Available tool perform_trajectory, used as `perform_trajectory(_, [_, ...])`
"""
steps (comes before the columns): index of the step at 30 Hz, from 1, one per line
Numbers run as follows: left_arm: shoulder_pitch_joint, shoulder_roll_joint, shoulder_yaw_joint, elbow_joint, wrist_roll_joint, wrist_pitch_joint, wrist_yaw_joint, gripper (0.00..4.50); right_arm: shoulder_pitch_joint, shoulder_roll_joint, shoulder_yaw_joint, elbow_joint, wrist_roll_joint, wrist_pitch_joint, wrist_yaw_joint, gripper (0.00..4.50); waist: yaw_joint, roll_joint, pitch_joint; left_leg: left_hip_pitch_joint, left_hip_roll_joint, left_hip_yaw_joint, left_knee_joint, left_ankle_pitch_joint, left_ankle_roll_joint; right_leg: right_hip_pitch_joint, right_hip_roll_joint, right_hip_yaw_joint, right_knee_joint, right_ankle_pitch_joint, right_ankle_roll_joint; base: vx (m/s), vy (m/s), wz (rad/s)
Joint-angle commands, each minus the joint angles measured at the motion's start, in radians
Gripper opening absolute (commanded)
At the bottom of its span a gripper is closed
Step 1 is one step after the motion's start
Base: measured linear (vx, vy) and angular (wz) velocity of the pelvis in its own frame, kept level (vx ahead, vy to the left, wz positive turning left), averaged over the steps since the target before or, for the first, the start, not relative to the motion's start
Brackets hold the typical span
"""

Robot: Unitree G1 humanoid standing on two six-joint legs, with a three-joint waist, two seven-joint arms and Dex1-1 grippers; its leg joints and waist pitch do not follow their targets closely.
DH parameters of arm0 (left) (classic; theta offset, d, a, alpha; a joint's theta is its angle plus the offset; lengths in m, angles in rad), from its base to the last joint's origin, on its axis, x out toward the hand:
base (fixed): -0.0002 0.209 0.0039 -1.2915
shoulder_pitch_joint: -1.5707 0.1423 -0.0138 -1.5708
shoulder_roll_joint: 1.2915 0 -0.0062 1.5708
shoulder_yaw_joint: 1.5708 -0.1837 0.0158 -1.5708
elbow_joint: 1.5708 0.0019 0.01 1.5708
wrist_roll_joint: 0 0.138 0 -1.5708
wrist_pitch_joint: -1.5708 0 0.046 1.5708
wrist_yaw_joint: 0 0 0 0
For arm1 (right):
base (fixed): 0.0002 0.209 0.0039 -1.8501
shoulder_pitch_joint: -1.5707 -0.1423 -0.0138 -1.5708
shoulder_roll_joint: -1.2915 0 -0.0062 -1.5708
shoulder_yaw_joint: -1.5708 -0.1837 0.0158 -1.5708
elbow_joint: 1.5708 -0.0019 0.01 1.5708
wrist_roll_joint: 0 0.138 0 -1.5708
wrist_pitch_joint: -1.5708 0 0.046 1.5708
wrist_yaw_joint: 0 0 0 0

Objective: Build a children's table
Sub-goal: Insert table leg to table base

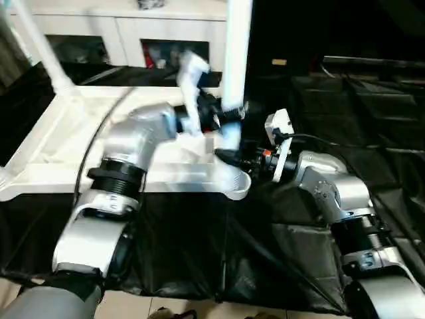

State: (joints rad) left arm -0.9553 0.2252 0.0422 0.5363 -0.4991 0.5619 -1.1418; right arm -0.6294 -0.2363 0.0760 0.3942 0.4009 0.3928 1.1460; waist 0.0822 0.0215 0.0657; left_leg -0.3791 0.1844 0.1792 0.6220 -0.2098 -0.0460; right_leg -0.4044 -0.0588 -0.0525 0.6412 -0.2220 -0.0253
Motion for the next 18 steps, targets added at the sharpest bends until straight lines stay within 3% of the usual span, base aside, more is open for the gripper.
perform_trajectory(1, [0.022,0.017,-0.002,-0.019,-0.034,0.053,-0.068,3.09,-0.011,-0.027,0.01,-0.03,0.025,0.02,0.078,1.84,0.009,-0.016,-0.083,0.011,0.047,-0.01,-0.053,0.037,0.146,0.066,-0.082,0.044,-0.049,0.125,-0.321,0.0,0.0,0.0])
perform_trajectory(5, [0.027,0.023,0.014,-0.023,-0.073,0.098,-0.096,3.09,-0.013,-0.051,0.022,-0.059,0.058,0.06,0.146,1.84,0.018,-0.012,-0.082,0.017,0.049,-0.009,-0.055,0.002,0.114,0.063,-0.084,0.045,-0.054,0.053,-0.308,0.0,0.0,0.0])
perform_trajectory(6, [0.035,0.033,0.033,-0.055,-0.141,0.173,-0.143,3.09,-0.015,-0.076,0.034,-0.093,0.094,0.107,0.208,1.84,0.022,-0.013,-0.081,0.015,0.05,-0.008,-0.055,0.004,0.105,0.063,-0.082,0.042,-0.05,0.056,-0.311,0.0,0.0,0.0])
perform_trajectory(9, [0.049,0.049,0.028,-0.099,-0.183,0.234,-0.182,3.09,-0.016,-0.091,0.043,-0.116,0.112,0.138,0.242,1.84,0.025,-0.013,-0.083,0.013,0.052,-0.009,-0.055,0.005,0.099,0.062,-0.085,0.042,-0.05,0.05,-0.303,0.0,0.0,0.0])
perform_trajectory(13, [0.071,0.066,-0.002,-0.138,-0.177,0.253,-0.207,2.8,-0.013,-0.111,0.06,-0.137,0.12,0.163,0.276,1.84,0.026,-0.014,-0.082,0.009,0.049,-0.01,-0.055,0.018,0.091,0.063,-0.084,0.041,-0.052,0.04,-0.281,0.0,0.0,0.0])
perform_trajectory(18, [0.073,0.059,0.013,-0.144,-0.173,0.235,-0.17,2.42,-0.013,-0.124,0.06,-0.153,0.125,0.184,0.281,1.84,0.029,-0.017,-0.084,0.008,0.047,-0.011,-0.054,0.03,0.083,0.065,-0.084,0.041,-0.053,0.049,-0.269,0.0,0.0,0.0])
